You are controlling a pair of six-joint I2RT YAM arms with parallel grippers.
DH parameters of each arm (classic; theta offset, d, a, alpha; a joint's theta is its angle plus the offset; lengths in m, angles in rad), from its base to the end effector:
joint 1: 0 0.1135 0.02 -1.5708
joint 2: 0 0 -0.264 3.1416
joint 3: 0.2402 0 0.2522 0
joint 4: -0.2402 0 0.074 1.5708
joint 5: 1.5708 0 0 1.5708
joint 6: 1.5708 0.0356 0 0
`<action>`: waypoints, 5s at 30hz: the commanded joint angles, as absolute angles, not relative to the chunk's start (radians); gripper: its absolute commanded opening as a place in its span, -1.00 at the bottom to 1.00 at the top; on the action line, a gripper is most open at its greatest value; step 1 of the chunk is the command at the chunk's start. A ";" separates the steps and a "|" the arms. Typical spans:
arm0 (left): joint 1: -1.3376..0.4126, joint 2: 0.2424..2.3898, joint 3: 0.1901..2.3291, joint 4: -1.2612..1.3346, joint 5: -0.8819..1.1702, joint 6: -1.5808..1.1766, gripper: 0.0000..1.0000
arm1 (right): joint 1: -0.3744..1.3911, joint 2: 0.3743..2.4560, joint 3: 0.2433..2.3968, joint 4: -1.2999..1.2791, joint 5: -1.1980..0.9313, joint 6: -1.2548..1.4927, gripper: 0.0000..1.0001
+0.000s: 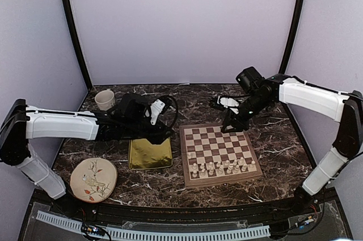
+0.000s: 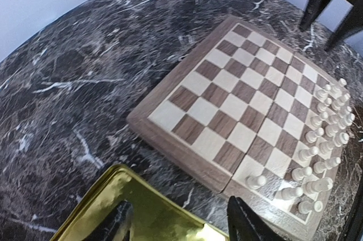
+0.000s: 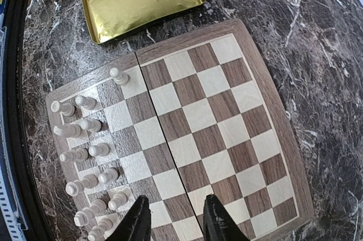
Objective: Set up the chess pieces on the board
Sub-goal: Pick up the pawn from the chessboard, then place the pawn at h2, then reset both arms
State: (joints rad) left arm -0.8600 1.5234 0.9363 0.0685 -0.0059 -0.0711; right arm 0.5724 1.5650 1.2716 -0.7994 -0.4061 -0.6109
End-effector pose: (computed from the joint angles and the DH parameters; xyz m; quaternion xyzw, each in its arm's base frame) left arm 0.2219 -0.2574 0.2371 0.3310 0.7989 -0.2232 0.4499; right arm 0.2609 0.1848 0.2693 -0.5704 0.7632 0.1914 0.2356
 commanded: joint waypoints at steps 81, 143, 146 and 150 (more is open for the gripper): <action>-0.726 1.395 0.697 0.091 -0.024 -0.420 0.15 | 0.581 1.475 1.108 -0.979 -0.132 -0.517 -0.82; -0.726 1.376 0.929 -0.138 -0.063 -0.175 0.14 | 0.405 1.317 1.146 -0.800 -0.144 -0.466 -0.31; -0.725 1.352 0.994 -0.194 -0.108 -0.106 0.15 | 0.349 1.253 1.146 -0.698 -0.134 -0.431 -0.19; -0.725 1.306 1.064 -0.235 -0.179 -0.033 0.25 | 0.249 1.159 1.123 -0.526 -0.122 -0.331 0.28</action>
